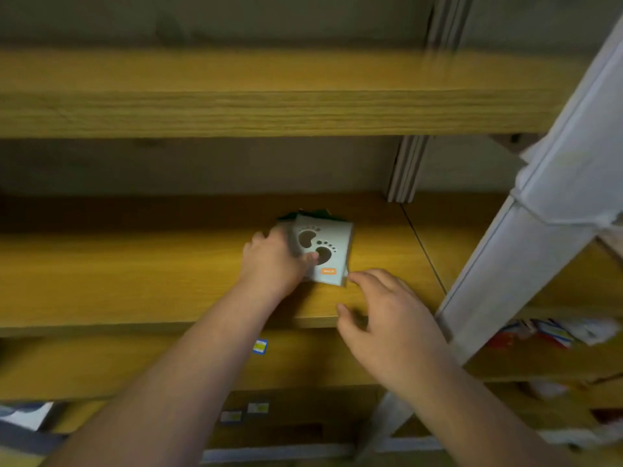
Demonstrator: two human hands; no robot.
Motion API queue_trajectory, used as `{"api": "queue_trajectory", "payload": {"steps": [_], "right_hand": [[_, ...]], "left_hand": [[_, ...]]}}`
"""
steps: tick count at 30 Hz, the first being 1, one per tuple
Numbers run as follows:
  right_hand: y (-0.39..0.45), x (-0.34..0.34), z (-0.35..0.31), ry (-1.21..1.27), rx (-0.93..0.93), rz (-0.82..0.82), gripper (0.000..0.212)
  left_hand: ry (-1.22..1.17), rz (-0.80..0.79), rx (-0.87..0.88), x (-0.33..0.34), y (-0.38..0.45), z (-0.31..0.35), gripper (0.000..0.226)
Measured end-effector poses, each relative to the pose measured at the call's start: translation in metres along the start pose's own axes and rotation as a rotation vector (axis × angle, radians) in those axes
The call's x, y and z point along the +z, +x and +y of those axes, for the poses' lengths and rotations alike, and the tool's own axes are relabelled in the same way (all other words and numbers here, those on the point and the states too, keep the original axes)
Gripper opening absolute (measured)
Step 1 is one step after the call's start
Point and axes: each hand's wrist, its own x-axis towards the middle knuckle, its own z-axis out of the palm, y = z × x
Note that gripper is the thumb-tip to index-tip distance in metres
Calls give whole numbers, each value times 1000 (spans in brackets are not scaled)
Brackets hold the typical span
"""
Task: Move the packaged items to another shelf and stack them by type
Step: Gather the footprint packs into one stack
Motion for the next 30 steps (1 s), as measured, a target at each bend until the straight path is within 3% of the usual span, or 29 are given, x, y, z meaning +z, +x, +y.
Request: {"api": "queue_trajectory", "payload": {"steps": [4, 9, 14, 17, 22, 26, 30], "right_hand": [[6, 6, -2, 13, 53, -5, 55], [17, 15, 0, 40, 124, -13, 55], [34, 17, 5, 5, 270, -94, 56], [53, 23, -6, -89, 327, -124, 73], [89, 41, -38, -176, 380, -178, 105], [103, 52, -51, -318, 381, -250, 108], [104, 45, -47, -231, 408, -253, 111]], "left_hand": [[-39, -24, -5, -14, 5, -26, 87], [-271, -83, -80, -27, 6, -44, 87], [-839, -85, -155, -43, -11, -60, 35], [-1026, -90, -181, -53, -27, -74, 30], [-1073, -45, -182, -67, -53, -93, 36], [-1143, -32, -170, -73, -66, -96, 46], [-1167, -27, -145, -75, -73, -101, 47]]}}
